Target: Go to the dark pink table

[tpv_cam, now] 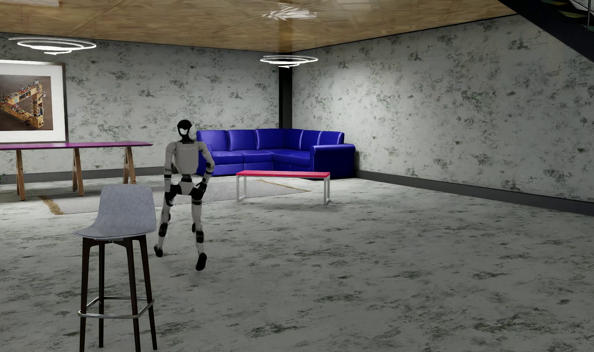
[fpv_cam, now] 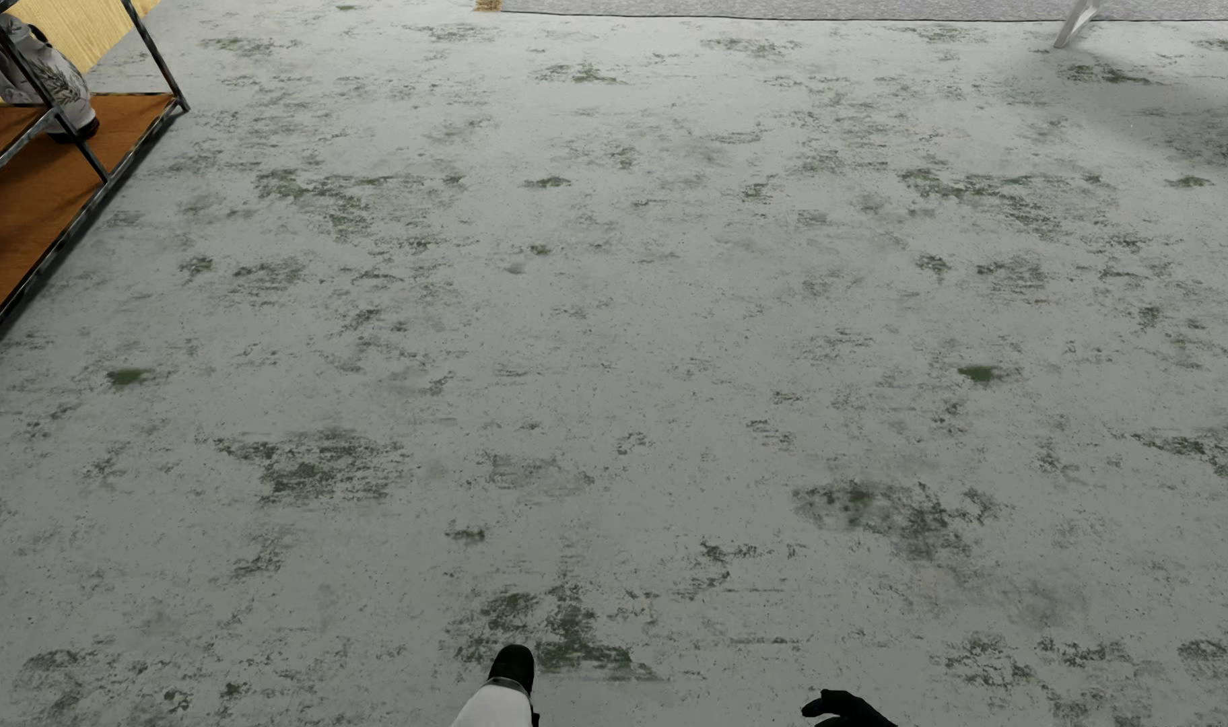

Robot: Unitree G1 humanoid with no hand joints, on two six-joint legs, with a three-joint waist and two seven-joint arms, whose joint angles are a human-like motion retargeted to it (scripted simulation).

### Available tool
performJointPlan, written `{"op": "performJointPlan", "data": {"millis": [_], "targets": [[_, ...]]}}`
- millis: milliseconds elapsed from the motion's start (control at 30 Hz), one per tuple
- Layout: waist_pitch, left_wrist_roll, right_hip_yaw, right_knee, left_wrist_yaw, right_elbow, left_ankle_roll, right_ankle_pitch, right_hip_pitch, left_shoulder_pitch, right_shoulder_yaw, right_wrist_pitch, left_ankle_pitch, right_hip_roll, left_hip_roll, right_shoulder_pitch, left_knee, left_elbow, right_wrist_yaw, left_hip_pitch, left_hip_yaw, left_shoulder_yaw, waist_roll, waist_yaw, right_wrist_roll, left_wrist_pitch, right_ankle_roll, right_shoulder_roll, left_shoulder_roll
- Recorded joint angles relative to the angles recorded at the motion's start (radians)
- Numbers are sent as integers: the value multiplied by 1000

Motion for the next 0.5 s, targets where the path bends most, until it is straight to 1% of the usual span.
{"op": "performJointPlan", "data": {"millis": [33, 67, 100, 133, 167, 200, 233, 267, 300, 333, 367, 400, 433, 467, 500], "targets": [[9, 0, 0, 18, 0, -12, 0, 91, 37, -2, -14, 0, -27, -45, 8, -2, 14, -8, 0, -19, 0, 12, -2, 32, 0, 0, 0, 1, 5], [-1, 0, 0, 44, 0, 14, 0, 195, 62, -13, -19, 0, 93, -70, -8, 8, 55, 2, 0, -50, 0, 15, -10, 38, 0, 0, 0, 13, 14], [-28, 0, 0, 115, 0, 60, 0, 344, 47, -30, -23, 0, 306, -95, -46, 29, 118, 13, 0, -88, 0, 16, -23, 18, 0, 0, 0, 26, 22], [-48, 0, 0, 252, 0, 139, 0, 484, -20, -50, -18, 0, 447, -111, -89, 46, 229, 32, 0, -116, 0, 25, -40, -14, 0, 0, 0, 43, 27], [-20, 0, 0, 450, 0, 218, 0, 449, -103, -82, 0, 0, 446, -119, -137, 49, 324, 41, 0, -71, 0, 25, -55, -44, 0, 0, 0, 54, 39], [3, 0, 0, 684, 0, 290, 0, 216, -233, -125, 39, 0, 420, -103, -185, 36, 335, 38, 0, 15, 0, 36, -53, -79, 0, 0, 0, 59, 49], [36, 0, 0, 827, 0, 343, 0, -38, -330, -166, 69, 0, 371, -91, -206, 37, 269, 33, 0, 174, 0, 49, -42, -118, 0, 0, 0, 56, 56], [37, 0, 0, 890, 0, 371, 0, -219, -457, -205, 80, 0, 302, -64, -206, 56, 207, 18, 0, 298, 0, 45, -13, -173, 0, 0, 0, 48, 65], [67, 0, 0, 834, 0, 395, 0, -311, -519, -216, 102, 0, 225, -41, -188, 77, 129, -69, 0, 465, 0, 38, 13, -237, 0, 0, 0, 32, 94], [69, 0, 0, 719, 0, 413, 0, -336, -595, -244, 91, 0, 143, -36, -171, 106, 57, -108, 0, 590, 0, 52, 35, -303, 0, 0, 0, 20, 106], [69, 0, 0, 575, 0, 429, 0, -327, -676, -279, 76, 0, 64, -38, -152, 126, 2, -137, 0, 689, 0, 101, 53, -353, 0, 0, 0, 6, 108], [67, 0, 0, 389, 0, 446, 0, -302, -728, -327, 57, 0, -16, -49, -133, 140, -38, -167, 0, 779, 0, 120, 64, -397, 0, 0, 0, -3, 116], [55, 0, 0, 183, 0, 465, 0, -256, -764, -372, 48, 0, -76, -65, -123, 147, -58, -209, 0, 839, 0, 141, 67, -440, 0, 0, 0, -8, 126], [39, 0, 0, 21, 0, 482, 0, -253, -798, -417, 35, 0, -110, -87, -122, 157, -55, -232, 0, 885, 0, 151, 61, -473, 0, 0, 0, -13, 136], [33, 0, 0, -16, 0, 497, 0, -275, -835, -442, 20, 0, -117, -107, -101, 169, -46, -262, 0, 935, 0, 172, 67, -500, 0, 0, 0, -16, 141]]}}
